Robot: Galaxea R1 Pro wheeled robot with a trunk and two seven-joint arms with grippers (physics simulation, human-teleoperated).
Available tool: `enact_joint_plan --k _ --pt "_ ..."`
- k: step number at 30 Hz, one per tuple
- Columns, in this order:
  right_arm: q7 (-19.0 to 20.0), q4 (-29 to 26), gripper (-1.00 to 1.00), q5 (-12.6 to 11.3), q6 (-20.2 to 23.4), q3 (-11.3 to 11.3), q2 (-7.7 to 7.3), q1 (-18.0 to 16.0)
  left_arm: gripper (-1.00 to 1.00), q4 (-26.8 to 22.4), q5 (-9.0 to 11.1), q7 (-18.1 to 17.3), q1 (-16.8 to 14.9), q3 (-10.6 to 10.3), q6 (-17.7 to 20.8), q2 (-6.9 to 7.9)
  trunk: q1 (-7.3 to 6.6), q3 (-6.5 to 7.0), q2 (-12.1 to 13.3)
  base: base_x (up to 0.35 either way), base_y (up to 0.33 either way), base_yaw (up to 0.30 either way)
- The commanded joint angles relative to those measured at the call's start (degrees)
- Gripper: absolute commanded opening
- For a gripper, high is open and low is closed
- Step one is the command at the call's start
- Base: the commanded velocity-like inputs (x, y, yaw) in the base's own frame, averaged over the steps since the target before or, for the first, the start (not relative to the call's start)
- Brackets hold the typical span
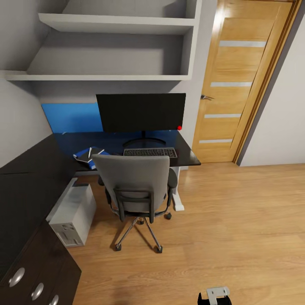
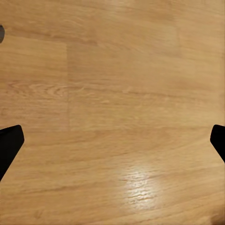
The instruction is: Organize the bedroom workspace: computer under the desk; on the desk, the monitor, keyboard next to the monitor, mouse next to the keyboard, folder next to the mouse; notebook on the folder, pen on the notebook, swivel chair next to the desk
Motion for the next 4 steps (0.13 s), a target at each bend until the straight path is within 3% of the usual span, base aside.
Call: enact_joint_plan --k 1,4 --pt "-0.07 0.13 1.0 -0.42 -0.2 0.49 0.05 -0.04 1.0 0.0 0.02 0.51 -0.03 -0.48 -0.05 0.0 0.0 -0.05 -0.02 0.0 0.0 0.0" --pt "-0.06 0.13 1.0 -0.42 -0.2 0.48 0.05 -0.04 1.0 0.0 -0.02 0.51 -0.01 -0.44 -0.05 0.06 0.0 -0.05 -0.02 0.0 0.0 0.0"
